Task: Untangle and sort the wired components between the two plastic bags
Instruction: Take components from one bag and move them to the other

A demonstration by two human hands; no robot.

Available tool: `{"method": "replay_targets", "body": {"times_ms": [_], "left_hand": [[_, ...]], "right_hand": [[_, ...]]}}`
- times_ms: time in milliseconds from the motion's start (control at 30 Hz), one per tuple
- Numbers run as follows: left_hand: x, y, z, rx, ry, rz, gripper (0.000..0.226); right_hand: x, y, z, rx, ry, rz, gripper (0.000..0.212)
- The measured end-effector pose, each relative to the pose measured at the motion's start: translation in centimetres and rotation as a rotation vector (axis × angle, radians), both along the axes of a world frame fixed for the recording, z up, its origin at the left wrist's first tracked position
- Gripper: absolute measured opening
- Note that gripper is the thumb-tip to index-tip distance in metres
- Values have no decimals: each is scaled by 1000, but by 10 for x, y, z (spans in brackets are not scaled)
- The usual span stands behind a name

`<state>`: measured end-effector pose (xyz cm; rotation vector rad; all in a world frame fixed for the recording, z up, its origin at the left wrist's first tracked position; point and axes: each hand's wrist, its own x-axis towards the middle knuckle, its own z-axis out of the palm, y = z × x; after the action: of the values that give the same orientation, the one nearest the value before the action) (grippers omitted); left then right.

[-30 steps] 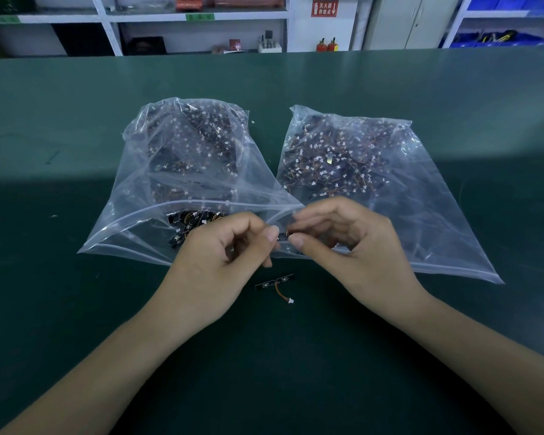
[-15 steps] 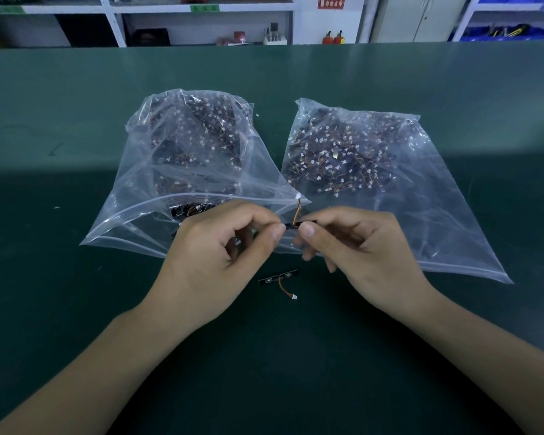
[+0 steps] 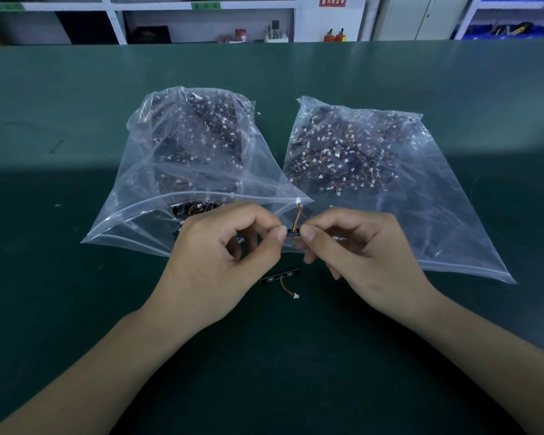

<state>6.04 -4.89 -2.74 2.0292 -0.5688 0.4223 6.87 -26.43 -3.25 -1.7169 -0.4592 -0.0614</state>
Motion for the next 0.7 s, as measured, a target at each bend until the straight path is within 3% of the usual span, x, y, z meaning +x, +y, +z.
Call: {"method": "replay_targets", "body": {"times_ms": [700], "left_hand": [[0,0,0,28,-22,-3,13]], "right_hand": [[1,-4,-2,-23,-27,6,12]]}}
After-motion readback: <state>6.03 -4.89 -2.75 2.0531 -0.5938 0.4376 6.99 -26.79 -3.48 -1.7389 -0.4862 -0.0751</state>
